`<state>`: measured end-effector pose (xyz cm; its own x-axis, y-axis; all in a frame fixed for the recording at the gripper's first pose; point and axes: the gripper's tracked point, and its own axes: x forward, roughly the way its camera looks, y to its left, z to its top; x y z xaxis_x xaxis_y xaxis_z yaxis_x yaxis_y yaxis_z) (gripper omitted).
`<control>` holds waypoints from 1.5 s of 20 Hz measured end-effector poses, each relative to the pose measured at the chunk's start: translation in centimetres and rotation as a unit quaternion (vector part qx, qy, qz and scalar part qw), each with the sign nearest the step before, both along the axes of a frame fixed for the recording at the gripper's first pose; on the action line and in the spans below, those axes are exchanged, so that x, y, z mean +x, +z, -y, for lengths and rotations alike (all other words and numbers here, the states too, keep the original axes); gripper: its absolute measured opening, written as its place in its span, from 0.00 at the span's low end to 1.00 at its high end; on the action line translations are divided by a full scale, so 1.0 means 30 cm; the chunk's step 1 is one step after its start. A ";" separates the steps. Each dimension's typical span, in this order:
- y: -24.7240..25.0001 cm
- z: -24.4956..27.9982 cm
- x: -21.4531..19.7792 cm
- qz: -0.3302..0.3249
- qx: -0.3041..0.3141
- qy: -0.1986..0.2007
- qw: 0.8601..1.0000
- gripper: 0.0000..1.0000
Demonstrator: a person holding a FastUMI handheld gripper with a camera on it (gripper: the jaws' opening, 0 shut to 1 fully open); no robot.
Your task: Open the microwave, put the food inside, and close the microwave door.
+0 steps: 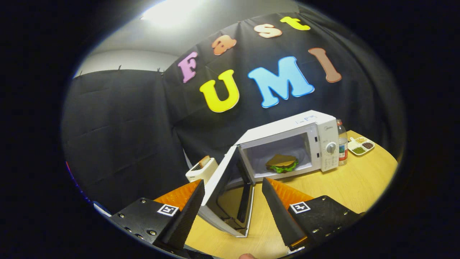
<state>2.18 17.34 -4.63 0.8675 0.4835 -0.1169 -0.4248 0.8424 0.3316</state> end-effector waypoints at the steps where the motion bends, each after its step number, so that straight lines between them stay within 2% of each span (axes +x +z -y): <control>1: 0.020 -0.040 -0.031 0.014 -0.004 0.014 1.000 0.97; 4: 0.027 -0.153 -0.114 0.039 -0.022 0.062 0.997 0.97; 8: -0.029 -0.298 -0.186 0.034 -0.040 0.119 0.991 0.97; 14: -0.158 -0.413 -0.187 0.005 -0.071 0.174 0.982 0.95; 15: -0.195 -0.421 -0.174 -0.005 -0.080 0.177 0.981 0.90; 17: -0.245 -0.416 -0.142 -0.018 -0.102 0.170 0.980 0.70; 18: -0.269 -0.411 -0.122 -0.024 -0.114 0.167 0.979 0.39; 19: -0.303 -0.423 -0.113 -0.033 -0.121 0.175 0.977 0.25; 20: -0.332 -0.421 -0.104 -0.042 -0.129 0.179 0.975 0.20; 21: -0.359 -0.405 -0.070 -0.045 -0.142 0.166 0.975 0.20; 22: -0.366 -0.410 -0.037 -0.050 -0.138 0.156 0.977 0.10; 23: -0.367 -0.374 -0.064 -0.056 -0.135 0.152 0.977 0.01; 30: -0.397 -0.259 -0.007 -0.081 -0.129 0.128 0.980 0.00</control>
